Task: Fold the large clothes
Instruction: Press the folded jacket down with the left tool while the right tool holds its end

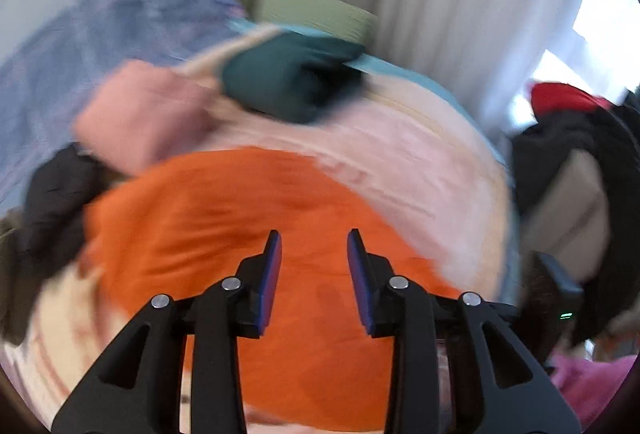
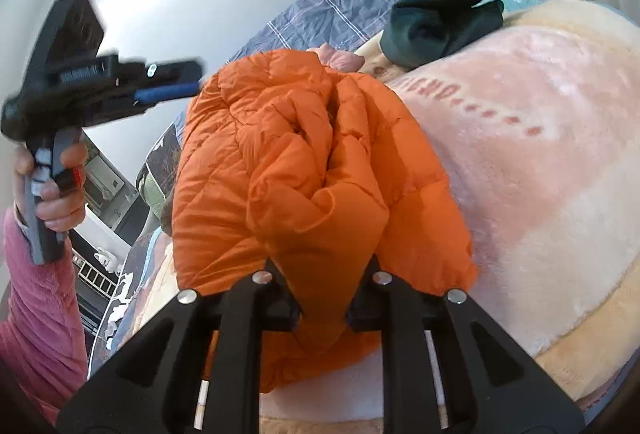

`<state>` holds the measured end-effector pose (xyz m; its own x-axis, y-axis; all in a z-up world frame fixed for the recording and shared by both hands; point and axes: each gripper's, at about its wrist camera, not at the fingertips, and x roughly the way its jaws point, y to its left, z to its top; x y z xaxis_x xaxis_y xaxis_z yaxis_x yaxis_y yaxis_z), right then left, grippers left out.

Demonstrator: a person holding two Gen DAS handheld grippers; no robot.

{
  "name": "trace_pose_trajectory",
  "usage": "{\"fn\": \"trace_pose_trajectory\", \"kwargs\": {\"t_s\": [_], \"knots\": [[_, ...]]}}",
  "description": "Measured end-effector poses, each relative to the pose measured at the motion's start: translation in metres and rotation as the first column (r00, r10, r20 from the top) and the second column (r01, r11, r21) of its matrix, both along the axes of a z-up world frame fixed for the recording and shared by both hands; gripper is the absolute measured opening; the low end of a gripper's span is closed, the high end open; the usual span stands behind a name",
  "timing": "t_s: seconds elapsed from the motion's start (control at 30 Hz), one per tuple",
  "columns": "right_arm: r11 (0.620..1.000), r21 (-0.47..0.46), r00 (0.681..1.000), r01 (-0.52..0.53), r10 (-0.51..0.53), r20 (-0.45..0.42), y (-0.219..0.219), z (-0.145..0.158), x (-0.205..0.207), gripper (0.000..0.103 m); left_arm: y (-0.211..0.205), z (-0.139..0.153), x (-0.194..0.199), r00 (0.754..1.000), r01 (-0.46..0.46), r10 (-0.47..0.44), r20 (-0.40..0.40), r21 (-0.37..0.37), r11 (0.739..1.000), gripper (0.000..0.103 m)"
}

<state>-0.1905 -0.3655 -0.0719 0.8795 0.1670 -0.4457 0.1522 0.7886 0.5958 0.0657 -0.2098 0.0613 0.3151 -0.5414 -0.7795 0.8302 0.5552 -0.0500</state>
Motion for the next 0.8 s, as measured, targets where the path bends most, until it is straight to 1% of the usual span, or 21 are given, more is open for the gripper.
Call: {"fn": "trace_pose_trajectory", "kwargs": {"t_s": [0.07,0.13,0.23,0.3,0.4,0.47,0.53,0.6,0.63,0.7,0.77,0.8], "knots": [[1.0,0.005,1.0,-0.006,0.006,-0.005,-0.001,-0.004,0.0,0.018,0.011,-0.015,0.019,0.997,-0.069,0.069,0.026,0.016,0.997,0.034],[1.0,0.005,1.0,-0.013,0.013,-0.013,-0.001,-0.01,0.0,0.02,0.011,-0.035,0.034,0.995,-0.092,0.091,0.033,0.044,0.995,0.032],[1.0,-0.015,0.999,-0.026,0.025,-0.03,0.002,-0.013,-0.001,0.026,-0.006,-0.067,0.049,0.999,-0.051,0.051,0.002,0.058,0.997,0.032],[0.998,-0.059,0.998,-0.03,0.027,-0.053,0.003,-0.011,-0.005,0.037,-0.028,-0.09,0.052,1.0,-0.011,0.011,-0.004,0.104,0.995,0.032],[0.992,-0.127,0.999,0.023,-0.029,-0.044,-0.006,0.0,-0.021,0.05,-0.057,-0.115,0.042,0.998,0.047,-0.053,0.04,0.153,0.987,0.032],[0.981,-0.177,0.997,0.075,-0.08,-0.02,-0.015,0.013,-0.035,0.054,-0.072,-0.124,0.037,0.995,0.061,-0.074,0.067,0.183,0.981,0.032],[0.976,-0.2,0.996,0.088,-0.08,0.05,-0.018,0.034,-0.047,0.05,-0.078,-0.128,0.033,0.992,0.069,-0.088,0.087,0.205,0.976,0.032],[0.968,-0.242,0.992,0.061,-0.032,0.123,-0.01,0.052,-0.049,0.038,-0.079,-0.131,0.033,0.991,0.073,-0.096,0.098,0.215,0.974,0.032],[0.959,-0.279,0.989,0.047,-0.005,0.148,-0.003,0.058,-0.047,0.035,-0.076,-0.132,0.033,0.99,0.073,-0.096,0.099,0.214,0.974,0.032],[0.927,-0.372,0.987,0.042,0.02,0.162,0.013,0.066,-0.036,0.03,-0.074,-0.134,0.034,0.991,0.069,-0.09,0.098,0.203,0.977,0.032],[0.926,-0.376,0.988,0.027,0.033,0.151,0.019,0.063,-0.026,0.025,-0.068,-0.135,0.033,0.992,0.063,-0.082,0.096,0.188,0.98,0.032],[0.926,-0.375,0.992,0.041,0.008,0.128,0.019,0.059,-0.021,0.024,-0.066,-0.136,0.033,0.992,0.059,-0.078,0.099,0.181,0.982,0.032]]}}
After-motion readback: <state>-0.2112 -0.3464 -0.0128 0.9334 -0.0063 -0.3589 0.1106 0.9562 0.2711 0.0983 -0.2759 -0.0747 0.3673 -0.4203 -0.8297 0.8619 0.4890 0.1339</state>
